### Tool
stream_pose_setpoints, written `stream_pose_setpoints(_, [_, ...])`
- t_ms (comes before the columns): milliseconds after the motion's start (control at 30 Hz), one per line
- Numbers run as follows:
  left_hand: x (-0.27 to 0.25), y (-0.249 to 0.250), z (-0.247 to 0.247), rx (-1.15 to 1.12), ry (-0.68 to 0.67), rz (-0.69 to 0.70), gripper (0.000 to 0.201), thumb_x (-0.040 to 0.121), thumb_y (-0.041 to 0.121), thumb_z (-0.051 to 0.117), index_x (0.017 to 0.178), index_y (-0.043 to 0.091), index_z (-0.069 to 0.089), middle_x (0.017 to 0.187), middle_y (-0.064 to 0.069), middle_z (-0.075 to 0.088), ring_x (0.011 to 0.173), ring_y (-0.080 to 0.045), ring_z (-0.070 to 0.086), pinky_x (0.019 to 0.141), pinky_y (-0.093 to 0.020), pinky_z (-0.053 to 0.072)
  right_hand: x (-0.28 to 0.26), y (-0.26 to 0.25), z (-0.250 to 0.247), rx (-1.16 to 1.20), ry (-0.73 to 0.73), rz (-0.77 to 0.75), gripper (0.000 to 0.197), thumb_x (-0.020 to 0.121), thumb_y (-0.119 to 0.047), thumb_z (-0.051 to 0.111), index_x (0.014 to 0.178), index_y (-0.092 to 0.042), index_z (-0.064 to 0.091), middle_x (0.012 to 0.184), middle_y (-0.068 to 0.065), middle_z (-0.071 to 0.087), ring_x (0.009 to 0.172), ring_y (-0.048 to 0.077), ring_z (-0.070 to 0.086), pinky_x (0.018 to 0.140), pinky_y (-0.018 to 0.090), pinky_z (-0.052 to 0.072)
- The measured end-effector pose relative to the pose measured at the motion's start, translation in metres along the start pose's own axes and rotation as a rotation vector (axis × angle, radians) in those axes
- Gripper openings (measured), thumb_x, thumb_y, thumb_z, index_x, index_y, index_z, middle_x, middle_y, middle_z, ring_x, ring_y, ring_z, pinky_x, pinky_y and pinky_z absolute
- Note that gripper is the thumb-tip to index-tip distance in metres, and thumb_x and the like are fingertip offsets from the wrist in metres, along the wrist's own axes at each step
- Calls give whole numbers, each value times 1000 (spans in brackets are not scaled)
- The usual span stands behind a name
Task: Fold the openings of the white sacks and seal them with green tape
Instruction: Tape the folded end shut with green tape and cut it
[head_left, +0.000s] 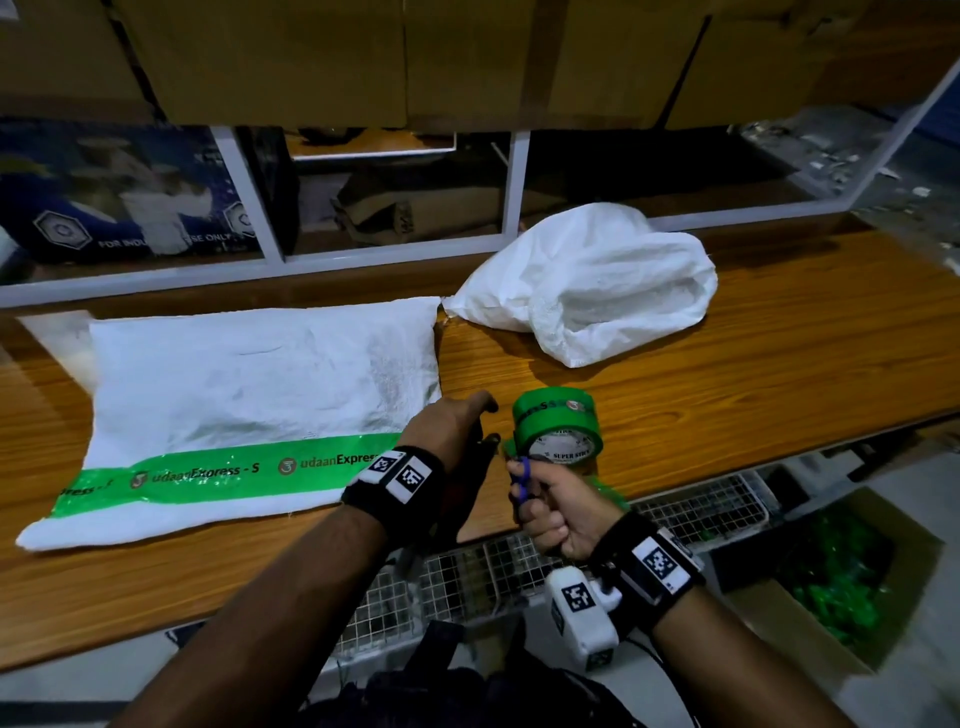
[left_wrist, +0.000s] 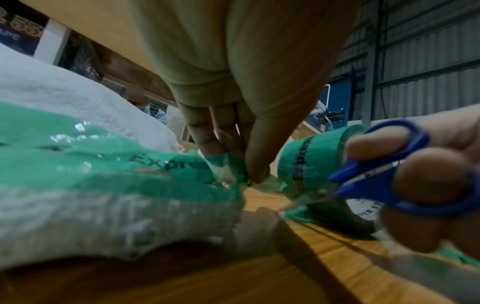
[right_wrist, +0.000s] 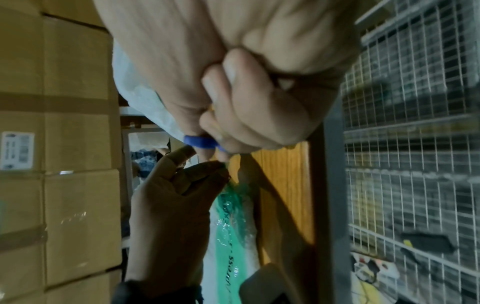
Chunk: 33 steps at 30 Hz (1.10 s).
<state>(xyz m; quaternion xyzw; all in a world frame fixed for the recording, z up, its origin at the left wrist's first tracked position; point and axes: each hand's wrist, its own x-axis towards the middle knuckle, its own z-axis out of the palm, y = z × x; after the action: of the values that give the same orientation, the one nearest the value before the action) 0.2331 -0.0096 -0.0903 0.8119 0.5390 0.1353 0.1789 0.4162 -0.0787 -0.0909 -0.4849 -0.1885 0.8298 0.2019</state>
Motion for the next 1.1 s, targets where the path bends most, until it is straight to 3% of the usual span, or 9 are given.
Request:
stream_pose_setpoints(133, [-9,-9,-5,-80,-3,28,46,87,36,74,126,22,55,91,-4,73,89,-28,68,75,-37,54,-24,13,3,-270,33,16,32,89,-43,60,70,-18,55,50,-5,34,33,5,22,31,15,18])
stream_pose_setpoints(333, [-31,-17,-15,-184,-34,47,59,84,23,78,136,22,51,115,-2,67,107,-17,61,90,-28,50,-106,5,-27,-880,117,-350,32,76,-50,80,69,-21,69,63,0,61,57,20,56,53,27,41])
stream_pose_setpoints(500, [-62,-30,-20,-80,137,-104,70,63,27,88,125,21,55,113,-4,56,108,-24,52,88,-37,47,-108,-42,-114,-944,1102,-487,25,66,-21,91,73,-16,67,69,5,69,69,26,64,62,30,45])
stream_pose_setpoints(667, [-88,-43,-13,-106,25,-215,58,64,27,89,113,13,62,113,-4,55,104,-25,52,87,-37,48,-79,-68,-132,-1378,1240,-164,11,87,-10,69,94,-13,76,84,18,69,79,32,64,74,42,57])
stream_pose_setpoints(767, [-93,-43,-12,-112,53,-169,39,70,23,82,104,7,72,111,-9,63,102,-28,60,88,-38,51,-88,-55,-88,-1333,1399,-576,25,83,-6,73,108,-11,73,95,18,69,83,35,64,75,41,57])
stream_pose_setpoints(833, [-97,-41,-11,-87,65,-153,30,73,24,75,94,3,73,106,-12,67,98,-31,62,83,-39,53,-81,-32,-32,-1235,1280,-1052,25,85,-5,69,109,-11,73,102,14,71,84,28,66,75,31,53])
stream_pose_setpoints(900, [-101,-40,-7,-30,69,-123,26,75,25,71,91,4,71,101,-11,67,95,-32,62,78,-40,54,-56,-15,26,-1179,919,-1224,20,88,-8,67,107,-13,73,103,6,71,84,16,63,73,22,51])
stream_pose_setpoints(1000, [-104,-39,-1,66,85,-71,17,78,20,63,91,10,67,94,-9,64,87,-35,58,75,-41,52,5,-7,77,-1321,573,-1050,28,91,-28,67,114,-12,67,110,7,66,101,22,60,85,35,52])
stream_pose_setpoints(1100, [-106,-37,4,104,84,-50,27,76,20,45,90,13,67,91,-7,63,83,-31,53,72,-41,51,48,-15,92,-1551,663,-789,31,90,-37,65,101,-8,63,107,14,64,107,32,56,82,38,47])
